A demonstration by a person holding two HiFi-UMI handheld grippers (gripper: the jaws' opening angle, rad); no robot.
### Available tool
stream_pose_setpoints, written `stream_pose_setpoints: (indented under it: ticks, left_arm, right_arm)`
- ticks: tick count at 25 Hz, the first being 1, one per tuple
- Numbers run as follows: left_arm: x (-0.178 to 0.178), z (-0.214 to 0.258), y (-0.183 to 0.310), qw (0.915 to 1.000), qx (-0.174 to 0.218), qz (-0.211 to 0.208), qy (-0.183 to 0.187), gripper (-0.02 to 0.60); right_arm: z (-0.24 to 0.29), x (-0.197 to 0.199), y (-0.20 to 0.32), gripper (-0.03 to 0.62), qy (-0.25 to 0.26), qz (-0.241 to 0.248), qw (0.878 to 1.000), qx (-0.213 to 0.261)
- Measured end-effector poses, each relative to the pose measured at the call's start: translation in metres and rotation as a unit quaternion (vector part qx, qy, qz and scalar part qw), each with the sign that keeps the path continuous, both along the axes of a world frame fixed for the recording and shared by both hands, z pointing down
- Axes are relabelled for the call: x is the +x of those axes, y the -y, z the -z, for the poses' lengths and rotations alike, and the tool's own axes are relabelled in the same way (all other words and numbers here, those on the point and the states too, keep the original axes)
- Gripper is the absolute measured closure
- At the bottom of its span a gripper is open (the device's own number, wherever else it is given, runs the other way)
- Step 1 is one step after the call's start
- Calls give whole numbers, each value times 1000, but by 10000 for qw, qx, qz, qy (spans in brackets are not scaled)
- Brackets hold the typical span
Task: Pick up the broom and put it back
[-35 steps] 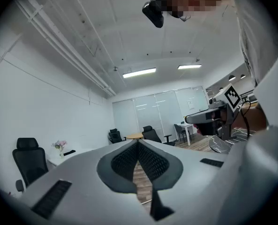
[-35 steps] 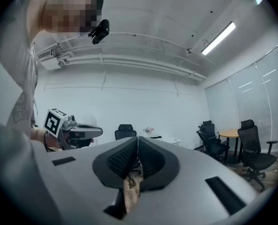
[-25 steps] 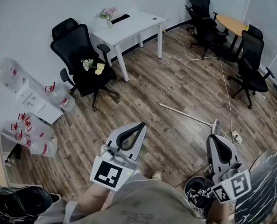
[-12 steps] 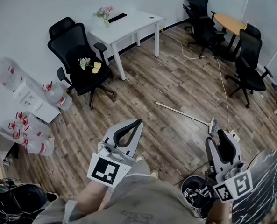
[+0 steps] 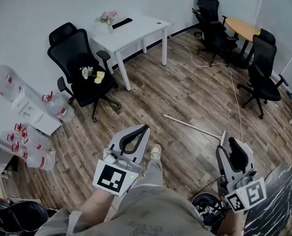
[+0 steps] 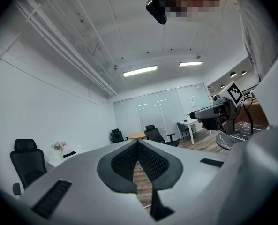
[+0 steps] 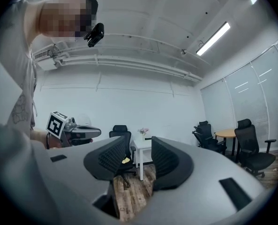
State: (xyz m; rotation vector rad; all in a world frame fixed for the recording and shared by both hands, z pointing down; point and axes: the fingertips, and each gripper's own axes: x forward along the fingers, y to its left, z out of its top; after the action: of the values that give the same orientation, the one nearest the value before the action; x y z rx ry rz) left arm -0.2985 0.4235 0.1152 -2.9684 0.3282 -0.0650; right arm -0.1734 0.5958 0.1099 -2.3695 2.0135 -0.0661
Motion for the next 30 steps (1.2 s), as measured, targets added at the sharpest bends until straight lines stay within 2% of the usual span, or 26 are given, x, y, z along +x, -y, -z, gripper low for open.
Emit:
stream_pose_setpoints:
  ticks: [7, 16, 24, 30]
  left_arm:
    - [47, -13, 48, 9999, -31, 0, 126, 565]
    - [125, -49, 146, 9979, -285, -7, 590, 565]
    - [186, -98, 236, 9930, -491, -131, 1066, 565]
    - [211, -137, 297, 9868, -742, -36, 1442, 565]
  right_arm:
    - [-20, 45, 53, 405, 86, 129, 9995, -282]
    - [-58, 124, 154, 405, 370, 205, 9949, -914]
    - [-107, 186, 263, 405, 528, 346, 9859, -1548]
    - [-150, 216, 333, 405, 428, 493, 9739, -2172]
